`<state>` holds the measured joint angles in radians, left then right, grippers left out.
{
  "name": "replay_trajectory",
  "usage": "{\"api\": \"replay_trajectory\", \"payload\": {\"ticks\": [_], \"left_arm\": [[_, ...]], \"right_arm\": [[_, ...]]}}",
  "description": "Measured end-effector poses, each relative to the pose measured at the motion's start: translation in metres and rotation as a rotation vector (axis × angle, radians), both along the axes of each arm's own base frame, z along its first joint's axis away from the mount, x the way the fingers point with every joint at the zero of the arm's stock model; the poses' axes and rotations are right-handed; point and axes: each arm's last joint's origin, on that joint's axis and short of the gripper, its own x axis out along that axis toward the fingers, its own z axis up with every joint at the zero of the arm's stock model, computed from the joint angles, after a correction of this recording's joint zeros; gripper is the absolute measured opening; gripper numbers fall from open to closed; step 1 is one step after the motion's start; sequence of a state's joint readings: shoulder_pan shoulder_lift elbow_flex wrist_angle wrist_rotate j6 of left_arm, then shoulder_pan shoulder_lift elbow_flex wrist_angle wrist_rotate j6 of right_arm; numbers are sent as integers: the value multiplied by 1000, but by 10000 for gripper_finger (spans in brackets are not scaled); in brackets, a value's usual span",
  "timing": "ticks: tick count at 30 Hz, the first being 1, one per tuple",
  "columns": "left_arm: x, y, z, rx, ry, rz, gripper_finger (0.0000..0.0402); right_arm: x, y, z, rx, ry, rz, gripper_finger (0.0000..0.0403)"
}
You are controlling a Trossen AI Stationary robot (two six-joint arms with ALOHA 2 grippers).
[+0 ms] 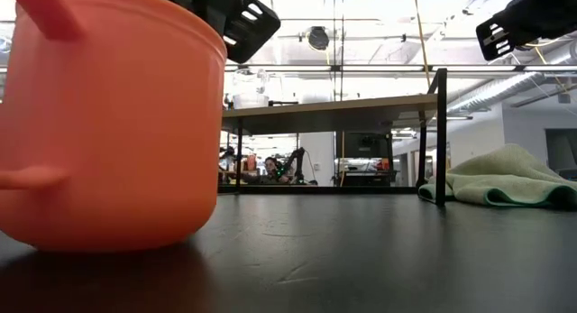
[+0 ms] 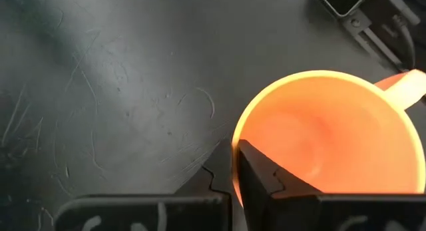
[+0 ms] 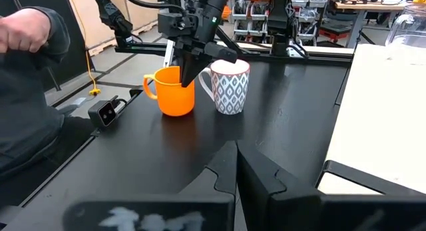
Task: Stack small to large cups/mugs on shelf
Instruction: Put the orange mug on the shelf
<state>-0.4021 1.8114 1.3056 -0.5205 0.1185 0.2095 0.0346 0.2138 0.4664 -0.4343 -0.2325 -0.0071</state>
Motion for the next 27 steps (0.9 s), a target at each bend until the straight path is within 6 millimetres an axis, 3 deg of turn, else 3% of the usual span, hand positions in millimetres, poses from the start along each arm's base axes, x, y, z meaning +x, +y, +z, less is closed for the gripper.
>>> {"api": "replay_trajectory", "payload": {"ticks": [8, 20, 27], "left_arm": [[-1, -1, 6, -43, -25, -59, 4], [-23, 2, 61, -94, -188, -77, 2], [-42, 13, 80, -46, -183, -87, 1]], "right_arm": [[0, 0, 0, 0, -1, 0, 0], [0, 0, 0, 0, 0, 1, 0], [0, 0, 0, 0, 0, 1, 0]]}}
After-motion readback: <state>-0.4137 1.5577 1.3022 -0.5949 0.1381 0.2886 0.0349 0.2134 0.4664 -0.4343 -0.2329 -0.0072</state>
